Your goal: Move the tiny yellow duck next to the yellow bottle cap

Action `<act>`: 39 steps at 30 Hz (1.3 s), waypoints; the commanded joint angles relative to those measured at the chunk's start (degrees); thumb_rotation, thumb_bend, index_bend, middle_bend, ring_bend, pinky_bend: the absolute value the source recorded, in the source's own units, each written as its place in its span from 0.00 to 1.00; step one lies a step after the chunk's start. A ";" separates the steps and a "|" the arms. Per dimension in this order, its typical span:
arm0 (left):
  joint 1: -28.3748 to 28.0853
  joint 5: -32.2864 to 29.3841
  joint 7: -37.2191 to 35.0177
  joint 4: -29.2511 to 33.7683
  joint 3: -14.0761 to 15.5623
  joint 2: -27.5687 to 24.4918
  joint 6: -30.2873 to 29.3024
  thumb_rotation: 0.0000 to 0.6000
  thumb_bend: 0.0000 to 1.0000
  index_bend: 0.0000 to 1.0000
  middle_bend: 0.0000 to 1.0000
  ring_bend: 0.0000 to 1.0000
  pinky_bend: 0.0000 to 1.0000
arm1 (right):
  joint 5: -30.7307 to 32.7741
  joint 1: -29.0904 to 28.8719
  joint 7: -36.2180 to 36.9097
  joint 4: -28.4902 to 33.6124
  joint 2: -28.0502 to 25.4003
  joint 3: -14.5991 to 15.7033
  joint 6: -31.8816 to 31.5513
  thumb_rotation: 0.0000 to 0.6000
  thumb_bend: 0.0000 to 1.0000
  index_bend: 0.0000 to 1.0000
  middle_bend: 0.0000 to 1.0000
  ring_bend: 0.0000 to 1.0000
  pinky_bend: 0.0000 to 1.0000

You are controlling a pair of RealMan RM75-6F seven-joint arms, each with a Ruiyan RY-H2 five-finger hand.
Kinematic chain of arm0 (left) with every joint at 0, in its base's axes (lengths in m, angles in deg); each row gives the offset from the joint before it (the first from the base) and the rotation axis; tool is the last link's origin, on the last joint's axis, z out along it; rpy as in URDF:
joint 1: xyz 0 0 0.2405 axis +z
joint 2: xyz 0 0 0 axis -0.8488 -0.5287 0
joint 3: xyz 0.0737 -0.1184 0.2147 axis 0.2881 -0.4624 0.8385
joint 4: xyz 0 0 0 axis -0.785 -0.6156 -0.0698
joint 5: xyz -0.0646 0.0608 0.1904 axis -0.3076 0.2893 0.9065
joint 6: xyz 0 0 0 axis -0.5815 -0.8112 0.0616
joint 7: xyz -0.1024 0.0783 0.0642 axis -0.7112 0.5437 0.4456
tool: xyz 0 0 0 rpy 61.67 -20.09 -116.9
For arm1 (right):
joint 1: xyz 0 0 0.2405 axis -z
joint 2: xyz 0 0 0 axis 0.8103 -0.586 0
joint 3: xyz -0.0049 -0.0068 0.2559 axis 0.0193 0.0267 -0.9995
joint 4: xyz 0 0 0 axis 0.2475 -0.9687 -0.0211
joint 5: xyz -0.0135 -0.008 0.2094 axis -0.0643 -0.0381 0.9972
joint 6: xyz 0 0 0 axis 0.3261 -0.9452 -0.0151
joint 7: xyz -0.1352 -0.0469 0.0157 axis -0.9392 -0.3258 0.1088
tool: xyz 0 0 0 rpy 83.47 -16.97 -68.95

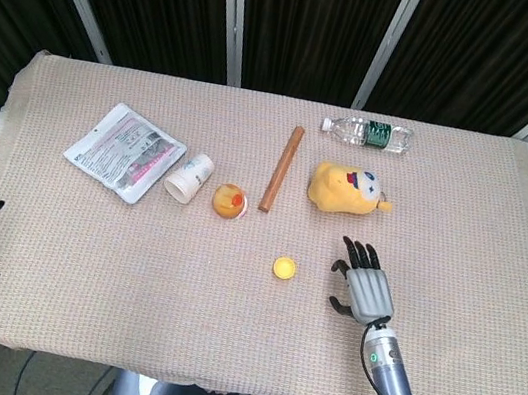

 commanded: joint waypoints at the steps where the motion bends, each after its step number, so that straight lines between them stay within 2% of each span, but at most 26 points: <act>1: -0.01 -0.04 -0.01 0.01 0.00 0.00 0.04 1.00 0.00 0.00 0.00 0.00 0.17 | -0.74 0.49 1.23 -0.86 0.08 0.39 -0.46 1.00 0.21 0.38 0.00 0.00 0.00; 17: 0.11 -0.30 -0.10 0.08 -0.06 -0.06 -0.01 1.00 0.00 0.00 0.00 0.00 0.17 | -3.74 1.67 6.55 -6.22 2.45 0.23 -3.28 1.00 0.21 0.41 0.00 0.00 0.00; 39: 0.27 -0.38 -0.17 0.12 -0.07 -0.11 -0.16 1.00 0.00 0.00 0.00 0.00 0.17 | -2.08 3.83 8.32 -10.73 3.59 -0.24 -2.84 1.00 0.21 0.42 0.00 0.00 0.00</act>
